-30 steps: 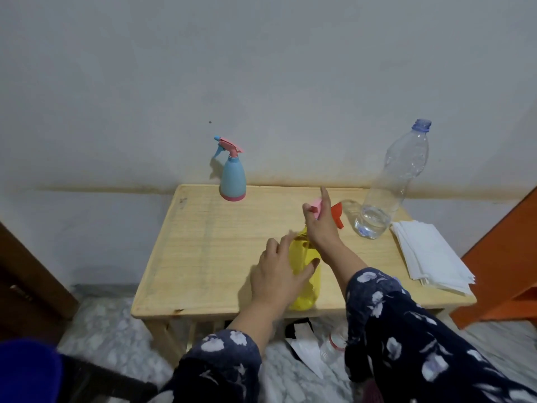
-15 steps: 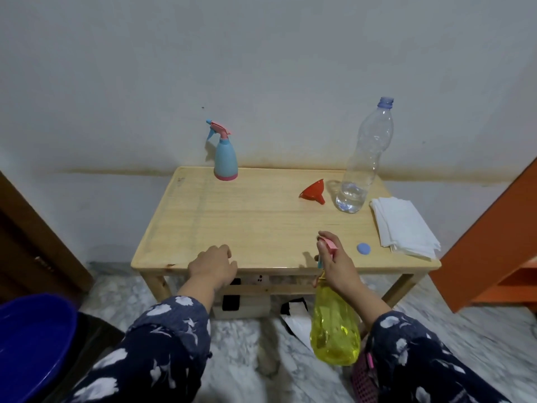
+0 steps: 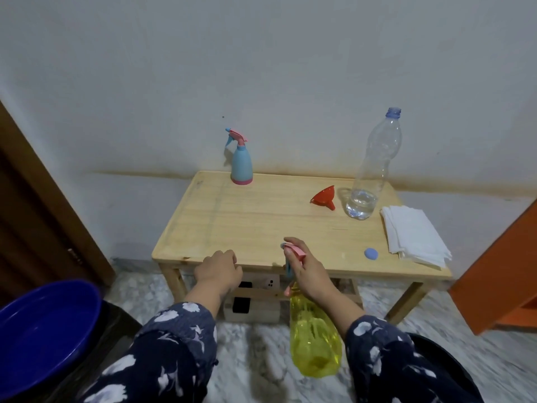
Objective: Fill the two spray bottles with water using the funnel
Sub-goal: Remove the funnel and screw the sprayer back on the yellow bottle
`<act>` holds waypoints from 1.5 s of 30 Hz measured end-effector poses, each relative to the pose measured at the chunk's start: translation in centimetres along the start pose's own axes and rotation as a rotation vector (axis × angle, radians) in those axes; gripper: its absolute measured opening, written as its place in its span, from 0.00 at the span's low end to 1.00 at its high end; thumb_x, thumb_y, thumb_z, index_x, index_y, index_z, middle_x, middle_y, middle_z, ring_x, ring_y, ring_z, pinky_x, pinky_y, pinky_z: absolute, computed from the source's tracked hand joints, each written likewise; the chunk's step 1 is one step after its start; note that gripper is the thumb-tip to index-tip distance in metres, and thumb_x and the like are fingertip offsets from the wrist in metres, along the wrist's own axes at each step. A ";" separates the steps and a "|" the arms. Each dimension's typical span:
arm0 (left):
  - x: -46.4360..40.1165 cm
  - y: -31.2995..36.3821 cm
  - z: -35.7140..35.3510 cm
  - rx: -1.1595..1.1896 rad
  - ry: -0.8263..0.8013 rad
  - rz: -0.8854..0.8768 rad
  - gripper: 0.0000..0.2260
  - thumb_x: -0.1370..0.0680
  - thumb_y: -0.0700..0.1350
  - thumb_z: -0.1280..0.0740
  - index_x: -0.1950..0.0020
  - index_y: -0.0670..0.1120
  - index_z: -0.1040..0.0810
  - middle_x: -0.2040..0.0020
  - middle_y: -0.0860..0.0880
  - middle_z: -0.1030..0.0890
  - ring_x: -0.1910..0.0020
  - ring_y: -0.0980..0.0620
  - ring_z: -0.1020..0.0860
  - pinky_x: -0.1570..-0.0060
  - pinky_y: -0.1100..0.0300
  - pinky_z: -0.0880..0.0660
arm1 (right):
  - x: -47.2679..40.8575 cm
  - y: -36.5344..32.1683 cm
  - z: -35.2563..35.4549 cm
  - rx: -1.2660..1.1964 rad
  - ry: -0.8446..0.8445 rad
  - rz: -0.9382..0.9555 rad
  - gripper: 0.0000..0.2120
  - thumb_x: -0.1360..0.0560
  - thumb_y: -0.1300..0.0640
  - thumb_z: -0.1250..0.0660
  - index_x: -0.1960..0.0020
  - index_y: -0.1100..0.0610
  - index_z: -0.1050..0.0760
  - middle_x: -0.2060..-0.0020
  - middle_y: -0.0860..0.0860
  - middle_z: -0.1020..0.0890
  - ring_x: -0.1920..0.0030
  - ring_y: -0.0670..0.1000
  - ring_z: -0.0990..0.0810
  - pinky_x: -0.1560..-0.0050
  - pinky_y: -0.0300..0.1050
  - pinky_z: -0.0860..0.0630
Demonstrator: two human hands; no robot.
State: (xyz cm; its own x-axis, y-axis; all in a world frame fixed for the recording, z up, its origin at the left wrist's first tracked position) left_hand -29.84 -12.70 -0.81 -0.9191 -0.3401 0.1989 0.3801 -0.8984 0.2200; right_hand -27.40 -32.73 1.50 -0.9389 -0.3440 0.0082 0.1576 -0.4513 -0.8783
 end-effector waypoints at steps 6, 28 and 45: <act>-0.1 -0.6 0.5 0.005 0.008 0.008 0.13 0.20 0.53 0.42 0.37 0.52 0.28 0.39 0.48 0.26 0.43 0.46 0.26 0.50 0.53 0.26 | -0.9 -0.9 -2.2 -0.035 -0.008 0.046 0.07 0.20 0.43 0.44 0.45 0.41 0.30 0.55 0.57 0.19 0.64 0.56 0.17 0.61 0.55 0.19; -9.6 6.9 3.2 0.701 -0.311 -0.373 0.40 0.33 0.61 0.24 0.26 0.52 0.37 0.33 0.52 0.27 0.37 0.53 0.27 0.36 0.57 0.30 | -17.2 -9.3 1.8 -0.294 0.246 0.189 0.13 0.19 0.46 0.44 0.36 0.45 0.34 0.52 0.49 0.25 0.65 0.61 0.17 0.60 0.60 0.19; -24.9 10.6 6.7 0.768 0.108 -0.227 0.34 0.33 0.55 0.22 0.33 0.49 0.33 0.38 0.49 0.24 0.40 0.47 0.24 0.45 0.49 0.24 | -29.5 -3.9 5.2 0.139 0.308 -0.139 0.33 0.35 0.43 0.24 0.34 0.53 0.26 0.45 0.54 0.18 0.45 0.53 0.20 0.46 0.50 0.23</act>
State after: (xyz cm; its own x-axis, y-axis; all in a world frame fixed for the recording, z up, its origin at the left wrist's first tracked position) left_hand -2.20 -11.87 3.01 -0.9724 -0.2330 -0.0142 0.1124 -0.5206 0.8464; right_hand 1.31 -25.06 7.15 -0.9991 -0.0169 -0.0401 0.0424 -0.5912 -0.8054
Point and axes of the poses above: each hand's wrist, its own x-axis away from the middle knuckle, its own z-axis out of the back of the hand, y = z × x, the point moved 7 cm from there along -x, towards the middle knuckle
